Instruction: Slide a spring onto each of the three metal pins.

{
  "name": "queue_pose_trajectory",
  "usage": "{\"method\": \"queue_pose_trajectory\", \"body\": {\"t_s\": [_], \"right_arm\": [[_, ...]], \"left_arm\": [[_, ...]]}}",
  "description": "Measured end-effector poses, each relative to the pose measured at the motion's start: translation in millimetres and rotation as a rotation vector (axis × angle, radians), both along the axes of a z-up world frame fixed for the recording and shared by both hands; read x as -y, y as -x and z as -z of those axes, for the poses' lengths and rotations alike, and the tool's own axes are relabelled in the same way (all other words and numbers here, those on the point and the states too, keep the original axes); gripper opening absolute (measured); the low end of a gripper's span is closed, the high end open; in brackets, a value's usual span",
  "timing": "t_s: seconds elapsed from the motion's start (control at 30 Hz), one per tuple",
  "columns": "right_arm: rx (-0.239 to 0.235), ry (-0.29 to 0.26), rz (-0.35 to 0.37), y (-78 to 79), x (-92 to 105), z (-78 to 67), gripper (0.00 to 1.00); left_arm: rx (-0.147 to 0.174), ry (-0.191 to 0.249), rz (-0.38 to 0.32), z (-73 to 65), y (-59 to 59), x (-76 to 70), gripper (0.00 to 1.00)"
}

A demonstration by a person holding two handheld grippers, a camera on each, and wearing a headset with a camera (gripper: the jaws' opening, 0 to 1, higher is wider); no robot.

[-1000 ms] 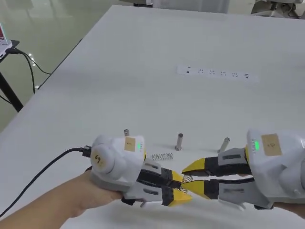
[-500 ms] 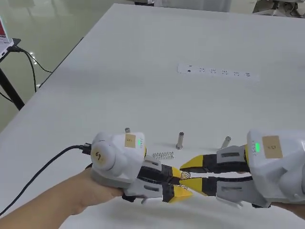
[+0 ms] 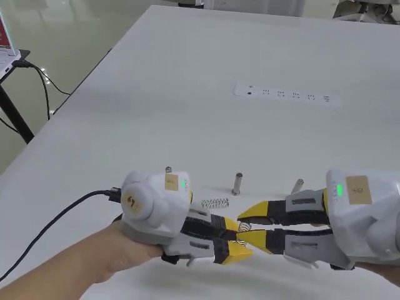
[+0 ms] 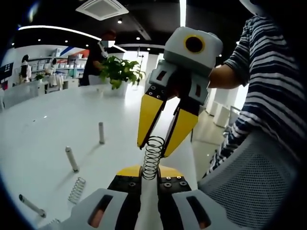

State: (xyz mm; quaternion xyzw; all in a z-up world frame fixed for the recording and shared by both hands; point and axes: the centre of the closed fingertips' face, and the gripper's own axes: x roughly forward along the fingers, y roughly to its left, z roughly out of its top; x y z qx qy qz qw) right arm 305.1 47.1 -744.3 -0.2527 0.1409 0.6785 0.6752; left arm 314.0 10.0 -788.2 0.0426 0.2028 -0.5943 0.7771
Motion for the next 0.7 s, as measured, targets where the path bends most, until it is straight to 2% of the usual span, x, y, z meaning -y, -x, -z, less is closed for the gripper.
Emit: {"method": "queue_pose_trajectory", "body": {"t_s": [0.17,0.27,0.4,0.47,0.7], "right_arm": [[0.002,0.003,-0.002,0.5,-1.0,2.2,0.07],[-0.003,-0.001,0.005,-1.1,-1.2,3.4,0.07],[-0.006,-0.003,0.011,-2.9,-0.8,4.1,0.07],[-0.005,-0.001,0.013,-4.0,-0.6,4.2,0.07],[0.004,0.001,0.022,-8.9,0.3,4.0,0.07]], "left_arm": [[-0.011,0.009,-0.02,-1.5,-0.8,-0.8,0.09],[-0.005,0.002,-0.023,-1.1,-0.4,-3.3,0.12],[-0.014,0.009,-0.047,-2.7,-2.3,-8.4,0.15],[-0.007,0.007,-0.057,-3.9,-3.4,-11.1,0.17],[-0.015,0.0,-0.094,-4.2,0.0,-25.7,0.23]]}}
